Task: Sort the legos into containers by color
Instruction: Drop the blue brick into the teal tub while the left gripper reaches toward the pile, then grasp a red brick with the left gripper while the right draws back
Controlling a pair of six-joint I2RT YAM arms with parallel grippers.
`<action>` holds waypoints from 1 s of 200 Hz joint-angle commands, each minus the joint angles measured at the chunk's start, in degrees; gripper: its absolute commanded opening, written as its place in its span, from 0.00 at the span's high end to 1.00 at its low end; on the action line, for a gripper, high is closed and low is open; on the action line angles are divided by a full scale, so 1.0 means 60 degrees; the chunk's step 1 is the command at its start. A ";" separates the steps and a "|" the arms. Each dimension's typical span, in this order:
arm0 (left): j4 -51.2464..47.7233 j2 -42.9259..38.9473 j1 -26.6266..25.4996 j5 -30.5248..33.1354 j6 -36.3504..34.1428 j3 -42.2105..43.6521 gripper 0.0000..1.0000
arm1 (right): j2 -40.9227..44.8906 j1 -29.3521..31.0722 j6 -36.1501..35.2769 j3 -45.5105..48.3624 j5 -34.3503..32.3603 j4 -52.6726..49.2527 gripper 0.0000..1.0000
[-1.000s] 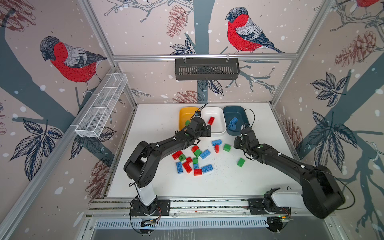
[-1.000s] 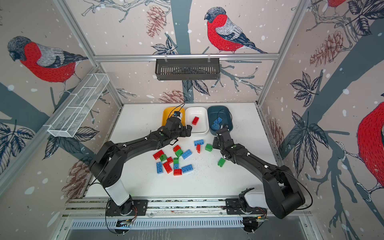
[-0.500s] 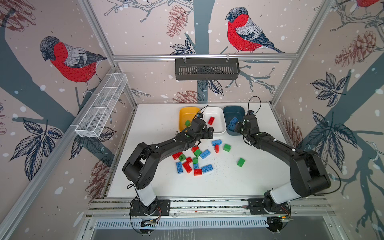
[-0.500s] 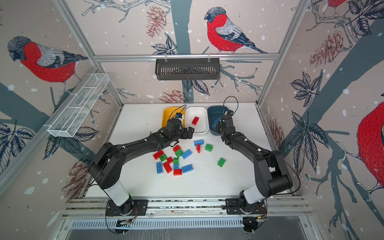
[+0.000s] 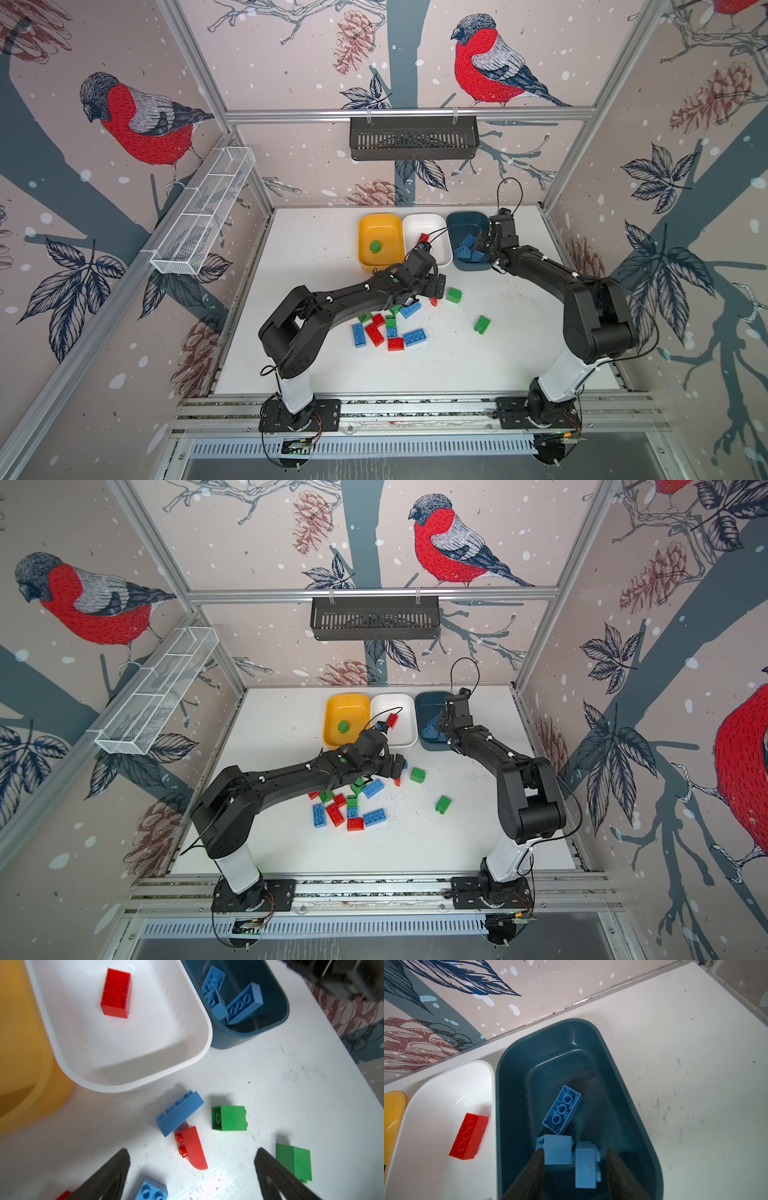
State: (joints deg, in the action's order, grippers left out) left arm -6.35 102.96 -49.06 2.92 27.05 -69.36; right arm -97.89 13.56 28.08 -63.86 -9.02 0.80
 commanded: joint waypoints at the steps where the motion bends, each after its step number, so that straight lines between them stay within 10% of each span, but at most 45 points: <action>1: -0.0819 0.0260 -0.0149 -0.0150 0.0255 -0.0188 0.10 | 0.0417 0.0104 -0.0274 0.0150 0.0253 0.0002 0.43; 34: -0.1287 0.0726 -0.0202 -0.0036 0.0406 -0.0637 0.19 | 0.1443 0.0247 -0.0478 0.0872 0.0232 0.0141 0.34; 72: -0.2002 0.1374 -0.0303 0.0153 0.0532 -0.1349 0.30 | 0.2934 0.0286 -0.0464 0.1793 0.0382 0.0200 0.00; 200: -0.3995 0.3759 -0.0832 0.1610 0.0668 -0.3804 0.52 | 0.5653 0.0259 -0.0230 0.3311 -0.0042 -0.0155 0.01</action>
State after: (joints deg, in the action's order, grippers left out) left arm -27.97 124.31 -54.06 10.63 31.07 -91.00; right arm -64.47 15.16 26.72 -44.01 -8.62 -0.38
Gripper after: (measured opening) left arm 0.503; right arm 0.996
